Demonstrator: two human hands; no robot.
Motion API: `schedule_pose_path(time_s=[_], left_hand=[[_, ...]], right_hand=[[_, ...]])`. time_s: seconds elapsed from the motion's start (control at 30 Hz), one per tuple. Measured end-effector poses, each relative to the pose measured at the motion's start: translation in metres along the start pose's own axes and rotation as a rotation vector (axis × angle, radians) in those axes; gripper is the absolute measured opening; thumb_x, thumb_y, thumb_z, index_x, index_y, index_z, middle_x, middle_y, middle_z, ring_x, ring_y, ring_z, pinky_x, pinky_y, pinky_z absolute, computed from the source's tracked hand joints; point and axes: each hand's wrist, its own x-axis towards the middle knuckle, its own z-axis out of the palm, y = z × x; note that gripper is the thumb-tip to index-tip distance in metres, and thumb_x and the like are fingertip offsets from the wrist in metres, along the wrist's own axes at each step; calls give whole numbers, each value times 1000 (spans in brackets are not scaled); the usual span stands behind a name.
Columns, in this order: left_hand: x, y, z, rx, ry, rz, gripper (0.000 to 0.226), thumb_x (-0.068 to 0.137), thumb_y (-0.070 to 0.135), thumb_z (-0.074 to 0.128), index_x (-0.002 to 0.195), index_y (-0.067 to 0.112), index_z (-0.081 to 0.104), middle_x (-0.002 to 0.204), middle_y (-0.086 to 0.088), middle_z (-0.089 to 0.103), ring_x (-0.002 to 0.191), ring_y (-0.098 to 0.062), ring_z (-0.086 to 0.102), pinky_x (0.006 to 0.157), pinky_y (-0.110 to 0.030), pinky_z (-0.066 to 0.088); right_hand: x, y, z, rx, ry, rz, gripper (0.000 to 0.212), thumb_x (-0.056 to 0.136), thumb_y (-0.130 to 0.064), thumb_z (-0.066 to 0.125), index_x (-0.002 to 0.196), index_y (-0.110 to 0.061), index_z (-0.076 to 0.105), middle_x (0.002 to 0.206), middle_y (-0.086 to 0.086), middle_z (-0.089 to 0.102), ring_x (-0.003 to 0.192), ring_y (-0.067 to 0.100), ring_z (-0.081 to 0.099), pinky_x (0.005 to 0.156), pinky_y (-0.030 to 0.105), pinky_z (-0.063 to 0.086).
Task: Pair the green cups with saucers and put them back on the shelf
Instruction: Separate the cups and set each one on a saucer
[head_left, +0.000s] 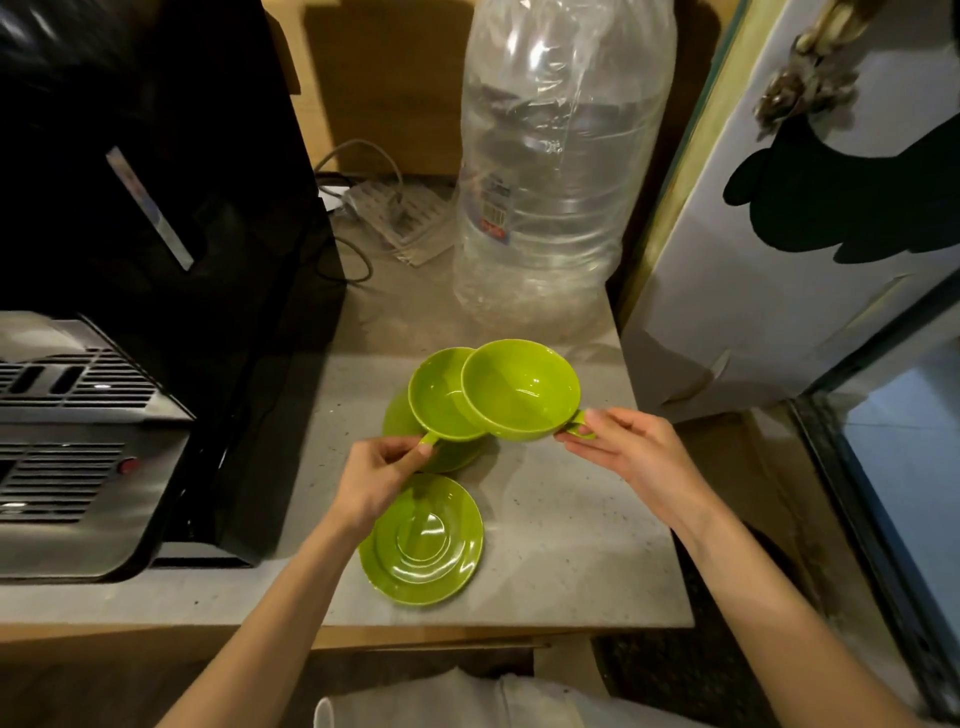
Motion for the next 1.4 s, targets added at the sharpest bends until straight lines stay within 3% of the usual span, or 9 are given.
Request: schedule_pose_path(time_s=[0.1, 0.27, 0.37, 0.57, 0.67, 0.87, 1.07, 1.17, 1.4], left_hand=[[3, -1, -9, -11, 0, -41, 21, 84, 12, 61, 100, 0, 69, 88, -15, 66, 80, -26, 57, 72, -36, 50], [6, -8, -20, -1, -48, -45, 25, 84, 10, 60, 103, -4, 68, 92, -17, 70, 75, -21, 66, 64, -16, 55], [8, -12, -26, 31, -63, -48, 26, 84, 14, 61, 105, 0, 68, 96, -15, 71, 82, -23, 68, 72, -25, 56], [13, -17, -32, 5, -79, -88, 16, 83, 13, 62, 95, 7, 72, 94, -18, 72, 86, -30, 68, 84, -43, 54], [13, -18, -35, -15, -93, -97, 11, 83, 14, 62, 82, 17, 73, 88, -13, 72, 86, -31, 68, 84, -44, 54], [15, -21, -40, -56, -113, -121, 10, 82, 15, 62, 86, 15, 72, 96, -19, 71, 95, -35, 66, 89, -47, 52], [18, -20, -40, -88, -125, -134, 10, 84, 13, 61, 85, 15, 71, 90, -11, 72, 86, -26, 68, 80, -36, 56], [18, -20, -41, -117, -131, -154, 11, 85, 13, 60, 84, 15, 71, 77, -3, 76, 73, -16, 72, 64, -25, 59], [17, -17, -44, -34, -128, -129, 13, 85, 18, 60, 77, 22, 70, 63, 13, 74, 60, -2, 70, 47, -11, 49]], right_hand=[[-2, 4, 2, -22, -49, 29, 35, 75, -25, 64, 89, 8, 66, 91, 18, 72, 94, 29, 71, 83, 29, 57], [-11, 25, 8, -40, -143, 126, 21, 76, -19, 63, 84, -1, 69, 87, 13, 73, 91, 26, 71, 90, 34, 55], [-18, 43, 17, -33, -241, 188, 18, 75, -21, 64, 81, -6, 71, 85, 10, 73, 91, 24, 71, 86, 31, 56], [-24, 69, 35, -133, -276, 242, 14, 88, -4, 54, 83, -3, 67, 88, 11, 70, 85, 15, 70, 80, 24, 57], [-25, 73, 41, -208, -288, 243, 13, 90, -5, 53, 88, 2, 64, 88, 11, 67, 82, 10, 69, 80, 21, 56], [-25, 80, 48, -244, -297, 254, 12, 90, -4, 51, 91, 1, 63, 86, 10, 66, 79, 9, 67, 80, 20, 56], [-23, 82, 49, -257, -297, 243, 12, 89, -6, 55, 89, -5, 67, 87, 7, 70, 80, 8, 70, 76, 19, 56], [-24, 82, 50, -262, -278, 213, 14, 85, -7, 60, 87, -12, 73, 82, 0, 76, 80, 9, 72, 72, 18, 55], [-27, 81, 49, -314, -257, 158, 16, 78, -17, 70, 86, -29, 78, 88, -5, 78, 82, 12, 72, 70, 21, 57]])
